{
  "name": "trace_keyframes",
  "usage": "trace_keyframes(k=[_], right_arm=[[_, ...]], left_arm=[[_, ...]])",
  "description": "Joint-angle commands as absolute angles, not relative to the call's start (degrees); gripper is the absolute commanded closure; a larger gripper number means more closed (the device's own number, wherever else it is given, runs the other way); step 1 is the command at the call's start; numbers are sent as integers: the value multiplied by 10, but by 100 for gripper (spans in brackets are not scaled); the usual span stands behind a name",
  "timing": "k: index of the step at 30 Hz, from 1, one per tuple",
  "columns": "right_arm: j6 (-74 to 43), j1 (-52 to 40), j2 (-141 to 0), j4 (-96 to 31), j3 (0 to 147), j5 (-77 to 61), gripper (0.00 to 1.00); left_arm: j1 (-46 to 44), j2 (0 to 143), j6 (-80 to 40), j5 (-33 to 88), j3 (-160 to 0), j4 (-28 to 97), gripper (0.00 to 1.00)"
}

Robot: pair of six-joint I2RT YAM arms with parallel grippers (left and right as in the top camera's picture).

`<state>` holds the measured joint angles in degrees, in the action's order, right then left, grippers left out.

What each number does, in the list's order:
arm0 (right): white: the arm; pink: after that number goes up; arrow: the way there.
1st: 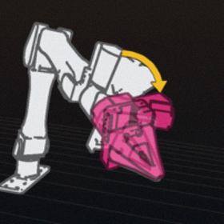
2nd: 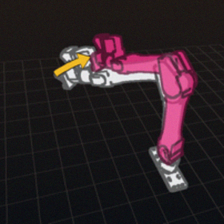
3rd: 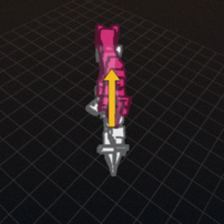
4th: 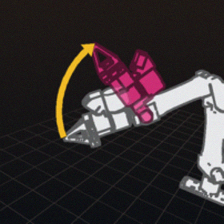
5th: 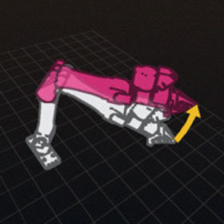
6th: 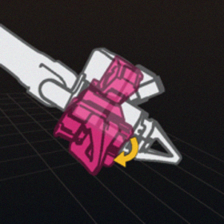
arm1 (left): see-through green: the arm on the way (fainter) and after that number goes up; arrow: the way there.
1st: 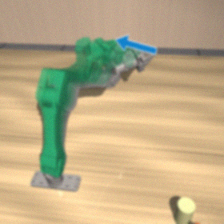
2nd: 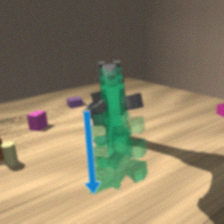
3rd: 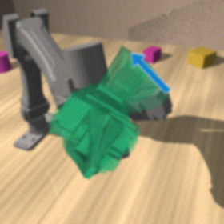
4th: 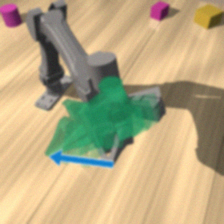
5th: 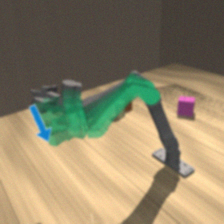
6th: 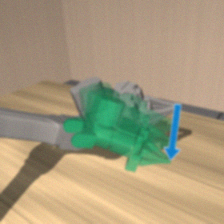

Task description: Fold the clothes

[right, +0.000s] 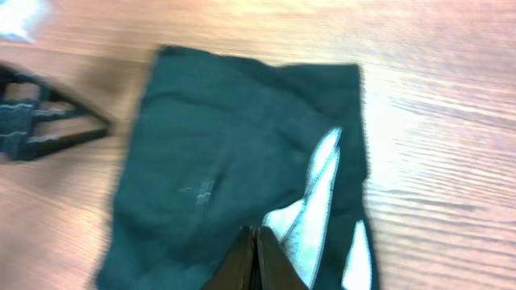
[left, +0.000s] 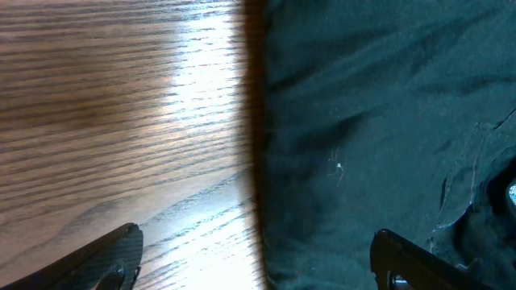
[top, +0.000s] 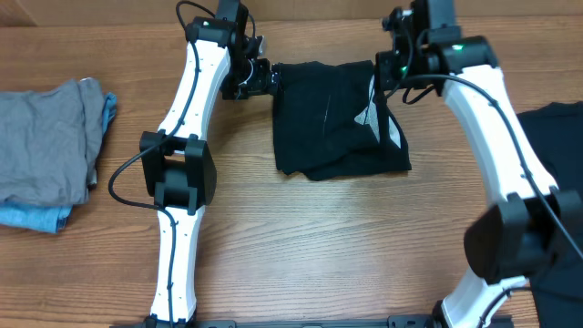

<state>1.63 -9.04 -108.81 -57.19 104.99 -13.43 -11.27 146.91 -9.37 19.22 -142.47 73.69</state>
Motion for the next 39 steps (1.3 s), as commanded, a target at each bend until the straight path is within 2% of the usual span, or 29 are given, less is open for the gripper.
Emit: trace_keyframes(k=[1, 6, 9, 13, 16, 23, 30, 39], right_arm=[[15, -94, -1094, -604, 1032, -188, 96], [48, -94, -1121, -577, 943, -273, 96], [62, -94, -1123, -525, 880, -273, 96], [62, -90, -1124, -550, 828, -243, 96], [62, -90, -1124, -517, 774, -240, 96], [55, -90, -1126, -369, 660, -240, 86], [56, -90, -1127, -343, 644, -240, 81], [56, -90, -1127, -343, 644, -241, 81]], left_arm=[[-117, 1462, -88, 189, -1420, 736, 6], [-117, 1462, -88, 189, -1420, 736, 0], [-117, 1462, -88, 189, -1420, 736, 0], [-117, 1462, -88, 189, -1420, 736, 0], [-117, 1462, -88, 189, -1420, 732, 0], [-117, 1462, -88, 189, -1417, 733, 0], [-122, 1469, -87, 200, -1356, 697, 0], [-133, 1469, -36, 456, -1198, 526, 0]])
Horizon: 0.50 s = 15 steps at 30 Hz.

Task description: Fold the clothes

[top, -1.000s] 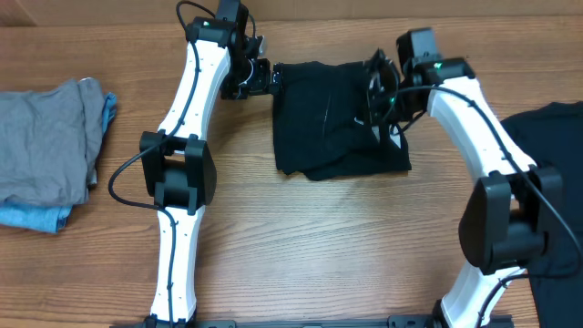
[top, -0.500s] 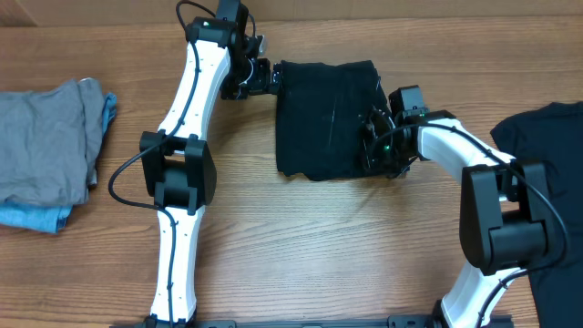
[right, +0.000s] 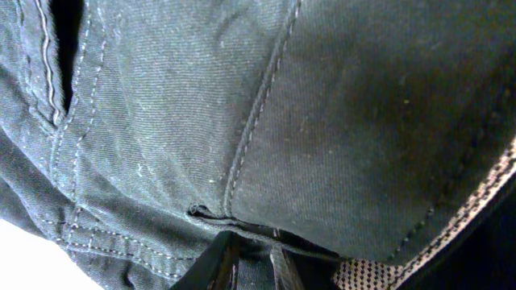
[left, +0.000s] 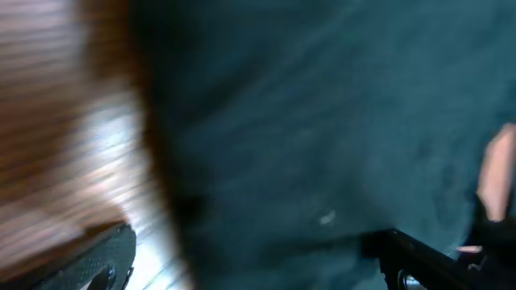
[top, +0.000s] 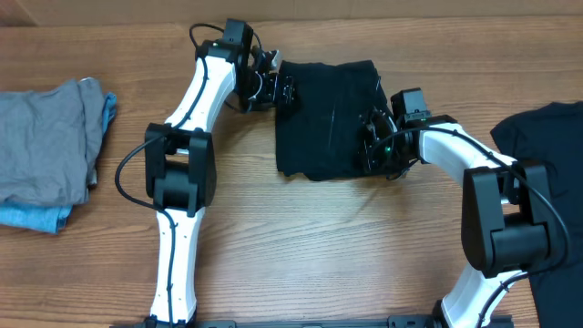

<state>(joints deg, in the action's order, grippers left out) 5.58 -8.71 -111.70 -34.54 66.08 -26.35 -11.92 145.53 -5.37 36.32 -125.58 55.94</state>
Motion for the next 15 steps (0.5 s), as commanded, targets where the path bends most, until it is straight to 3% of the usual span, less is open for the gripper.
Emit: trace_keyframes(k=[1, 7, 8, 9, 10, 11, 13, 15], right_arm=[[56, -90, -1127, -343, 644, -241, 81], [56, -90, -1127, -343, 644, -241, 81], [56, -90, -1127, -343, 644, -241, 81], [56, -90, -1127, -342, 644, -241, 81], [56, -90, -1126, -340, 644, -241, 82], [56, -90, -1126, -336, 644, -241, 83], [55, -90, -1126, -334, 645, -241, 92], [47, -89, -1120, -346, 665, -241, 92]], left_arm=[[-137, 1469, -36, 472, -1183, 508, 0], [-197, 1469, -25, 485, -1163, 492, 0], [-203, 1469, -22, 485, -1163, 492, 9], [-207, 1469, -23, 485, -1164, 492, 44], [-208, 1469, -23, 483, -1164, 492, 90], [-208, 1469, -24, 476, -1164, 495, 96], [-200, 1469, -28, 474, -1164, 501, 96], [-188, 1469, -28, 473, -1178, 520, 96]])
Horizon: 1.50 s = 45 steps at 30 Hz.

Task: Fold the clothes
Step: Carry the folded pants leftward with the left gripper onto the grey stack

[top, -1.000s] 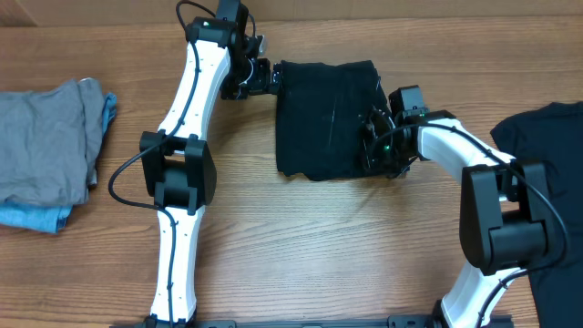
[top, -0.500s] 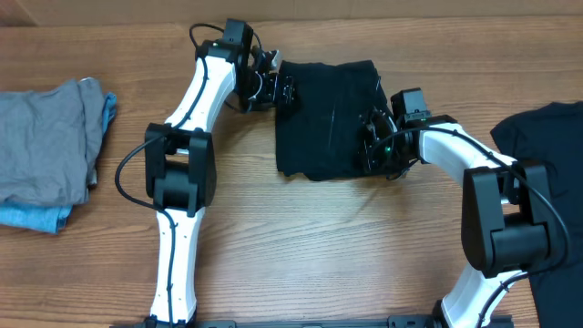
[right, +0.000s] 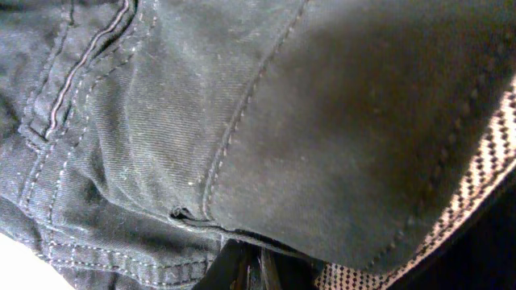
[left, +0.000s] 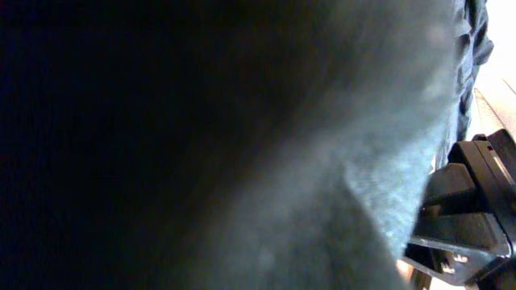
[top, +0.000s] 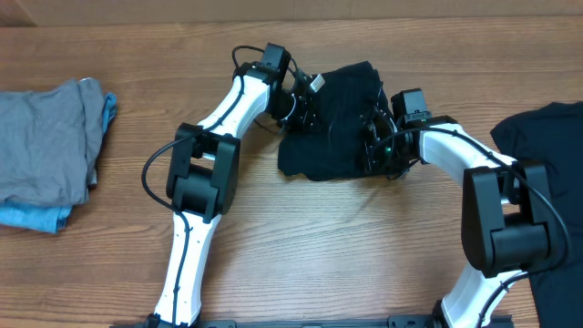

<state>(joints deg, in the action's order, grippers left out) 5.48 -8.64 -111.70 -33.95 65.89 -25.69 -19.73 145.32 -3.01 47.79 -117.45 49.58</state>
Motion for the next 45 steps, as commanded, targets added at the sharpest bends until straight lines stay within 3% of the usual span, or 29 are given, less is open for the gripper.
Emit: trace_keyframes(k=[1, 4, 6, 12, 16, 25, 29, 35, 41, 45], right_arm=[[45, -88, -1108, -367, 690, -242, 89], [14, -84, -1032, -462, 820, -213, 57], [-27, -68, -992, -517, 879, -163, 51], [-30, -12, -961, -595, 884, -163, 51], [-30, -9, -961, -599, 884, -164, 51], [-30, -10, -961, -606, 884, -164, 51], [-31, -10, -961, -608, 884, -168, 51], [-30, -10, -961, -616, 884, -167, 50], [-30, -10, -961, -610, 884, -167, 49], [-30, -10, -962, -608, 884, -167, 48]], left_arm=[[-179, 1469, -28, 456, -1194, 538, 96], [-145, 1468, -27, 406, -1285, 619, 96], [-119, 1465, -28, 406, -1381, 676, 96], [-8, 1437, -110, 399, -1645, 789, 96], [142, 1423, -200, 399, -1773, 865, 96], [441, 1424, -167, 425, -1782, 950, 96], [477, 1424, -140, 412, -1782, 968, 96], [481, 1424, -139, 292, -1743, 968, 96], [532, 1422, -110, 273, -1558, 968, 96], [546, 1421, -119, 190, -1501, 968, 94]])
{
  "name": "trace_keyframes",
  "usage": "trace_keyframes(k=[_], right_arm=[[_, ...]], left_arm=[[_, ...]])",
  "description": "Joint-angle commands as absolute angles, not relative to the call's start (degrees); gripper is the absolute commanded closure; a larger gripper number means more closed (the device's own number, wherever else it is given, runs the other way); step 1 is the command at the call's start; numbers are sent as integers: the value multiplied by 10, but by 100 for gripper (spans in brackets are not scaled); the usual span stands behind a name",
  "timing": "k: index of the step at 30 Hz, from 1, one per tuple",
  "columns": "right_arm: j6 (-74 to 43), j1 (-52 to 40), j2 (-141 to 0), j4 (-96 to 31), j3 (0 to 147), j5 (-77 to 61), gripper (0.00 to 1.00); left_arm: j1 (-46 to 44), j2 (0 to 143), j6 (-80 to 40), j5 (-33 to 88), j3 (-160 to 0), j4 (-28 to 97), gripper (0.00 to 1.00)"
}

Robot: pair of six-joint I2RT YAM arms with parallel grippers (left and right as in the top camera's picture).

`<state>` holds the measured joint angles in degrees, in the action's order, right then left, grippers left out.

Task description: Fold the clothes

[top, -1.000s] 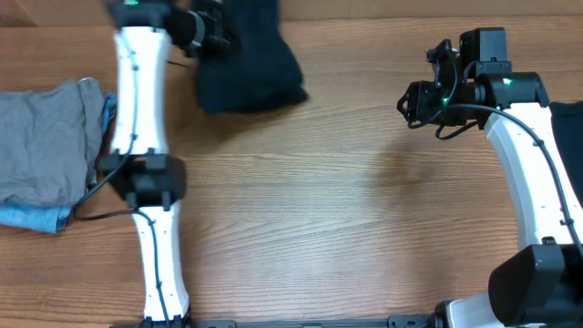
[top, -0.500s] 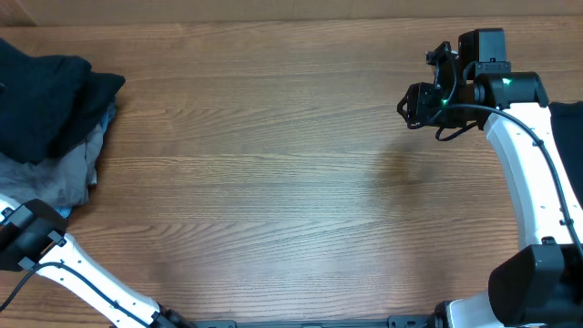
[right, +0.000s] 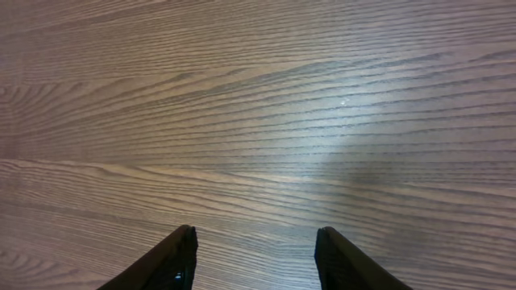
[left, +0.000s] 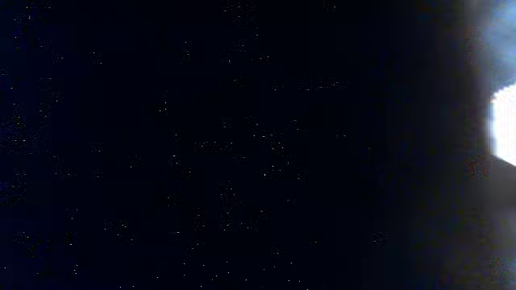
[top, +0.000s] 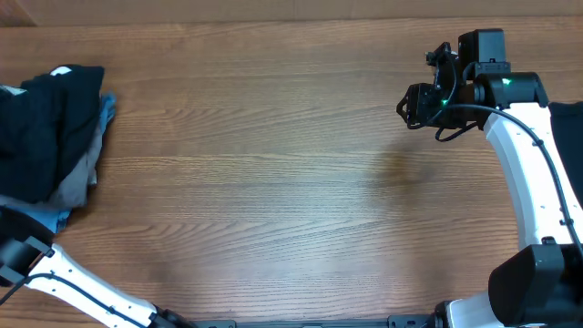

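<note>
The black folded garment (top: 41, 123) lies on top of the grey and blue pile of clothes (top: 80, 178) at the table's far left. Only a lower link of my left arm (top: 20, 260) shows in the overhead view; its gripper is hidden. The left wrist view is filled with dark cloth (left: 242, 145), with no fingers to be made out. My right gripper (top: 410, 107) hangs at the back right, open above bare wood (right: 258, 121), with nothing between its fingers (right: 179, 250).
A black shirt (top: 572, 123) lies at the table's right edge, partly behind my right arm. The wooden table (top: 273, 164) stretches between the left pile and the right arm.
The black garment has gone from the back middle of the table to the top of the grey pile at far left. My right gripper has let go, opened and now hangs over bare wood.
The black garment lay folded at the back middle, my left gripper open at its left edge and my right one shut above it. Then both grippers were down on the cloth, the left one pushed in under it. Now it rests on the left pile.
</note>
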<state>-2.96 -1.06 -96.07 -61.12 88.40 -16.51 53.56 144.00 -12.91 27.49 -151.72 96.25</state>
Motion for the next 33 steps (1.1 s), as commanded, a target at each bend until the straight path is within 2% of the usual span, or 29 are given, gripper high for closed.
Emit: trace_keyframes(k=[1, 4, 6, 9, 10, 14, 15, 16, 17, 18, 27, 33], right_arm=[[-30, -10, -962, -606, 884, -167, 48], [-30, -10, -962, -605, 884, -167, 40], [-30, -10, -962, -605, 884, -167, 36], [-30, -10, -962, -604, 884, -167, 34], [-30, -10, -962, -603, 884, -167, 33], [-30, -10, -962, -604, 884, -167, 33], [-30, -10, -962, -604, 883, -167, 33], [-30, -10, -962, -604, 883, -167, 33], [-30, -10, -962, -604, 883, -167, 33], [-30, -10, -962, -604, 881, -167, 33], [-30, -10, -962, -601, 861, -167, 33], [-30, -10, -962, -601, 861, -167, 33]], left_arm=[[546, 1421, -124, 168, -1501, 968, 77], [540, 1420, -124, 159, -1501, 968, 33], [540, 1407, -125, 166, -1502, 968, 23], [540, 1360, -138, 164, -1521, 968, 14], [540, 1327, -138, 164, -1531, 968, 7], [536, 1220, -142, 161, -1532, 968, 2], [533, 1195, -142, 161, -1532, 968, 4], [532, 1185, -141, 161, -1532, 966, 14], [531, 1180, -142, 158, -1532, 961, 74], [531, 1180, -142, 152, -1531, 957, 96], [521, 1303, -127, 144, -1513, 968, 96], [493, 1339, -124, 144, -1412, 948, 96]])
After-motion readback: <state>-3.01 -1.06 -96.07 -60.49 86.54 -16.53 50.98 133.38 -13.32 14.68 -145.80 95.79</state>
